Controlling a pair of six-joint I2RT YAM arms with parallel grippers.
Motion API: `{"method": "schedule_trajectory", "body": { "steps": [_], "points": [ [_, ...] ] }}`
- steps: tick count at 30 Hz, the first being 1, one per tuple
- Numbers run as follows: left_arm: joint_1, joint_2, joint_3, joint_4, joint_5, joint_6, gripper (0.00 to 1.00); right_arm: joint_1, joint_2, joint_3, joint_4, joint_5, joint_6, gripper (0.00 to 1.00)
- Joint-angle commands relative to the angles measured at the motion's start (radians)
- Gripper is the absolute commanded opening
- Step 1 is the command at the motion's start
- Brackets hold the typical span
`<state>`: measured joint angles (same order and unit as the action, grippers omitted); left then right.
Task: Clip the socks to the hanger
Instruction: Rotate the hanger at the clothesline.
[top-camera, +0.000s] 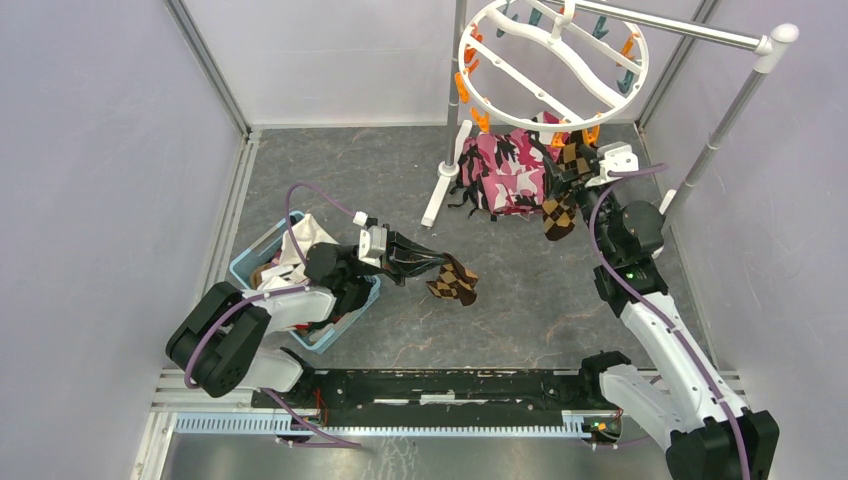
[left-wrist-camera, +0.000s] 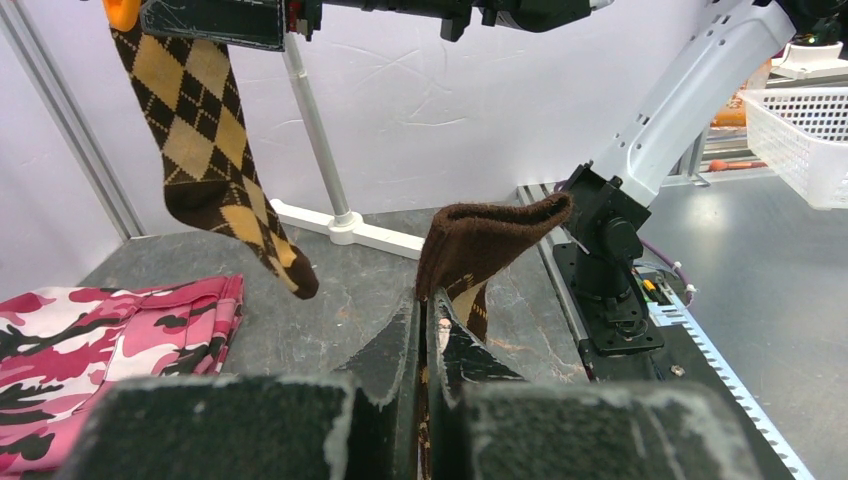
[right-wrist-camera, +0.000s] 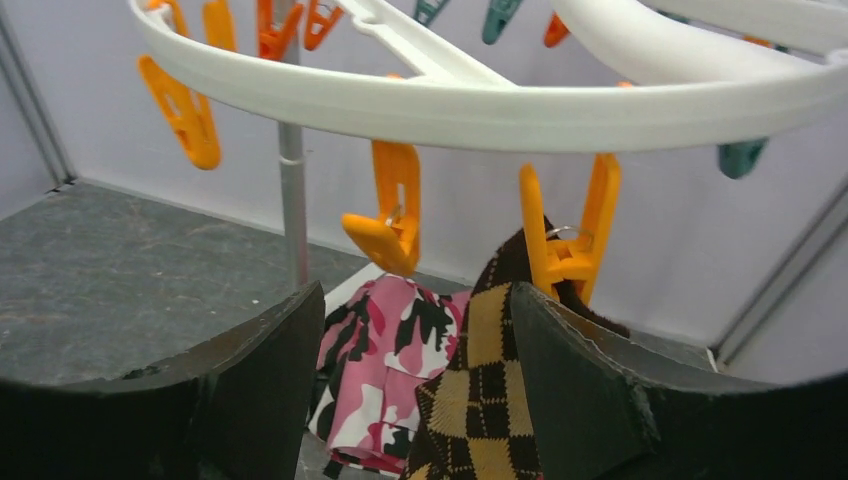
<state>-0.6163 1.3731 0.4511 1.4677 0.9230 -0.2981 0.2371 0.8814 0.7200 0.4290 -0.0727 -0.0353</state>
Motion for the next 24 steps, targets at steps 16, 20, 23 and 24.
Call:
{"method": "schedule_trajectory", "body": {
  "steps": [16,20,23,24],
  "points": [
    [0.003,0.014,0.012,0.107,0.019,-0.044,0.03,-0.146,-0.012,0.010,-0.068,0.200,0.031,0.77],
    [0.003,0.018,0.012,0.115,0.020,-0.052,0.03,-0.178,0.004,0.015,-0.064,0.235,0.068,0.77],
    [0.002,0.017,0.012,0.117,0.020,-0.055,0.03,-0.220,0.038,0.030,-0.031,0.178,0.115,0.69],
    [0.001,0.015,0.012,0.117,0.020,-0.056,0.03,-0.230,0.052,0.035,-0.018,0.154,0.132,0.68]
  ]
}}
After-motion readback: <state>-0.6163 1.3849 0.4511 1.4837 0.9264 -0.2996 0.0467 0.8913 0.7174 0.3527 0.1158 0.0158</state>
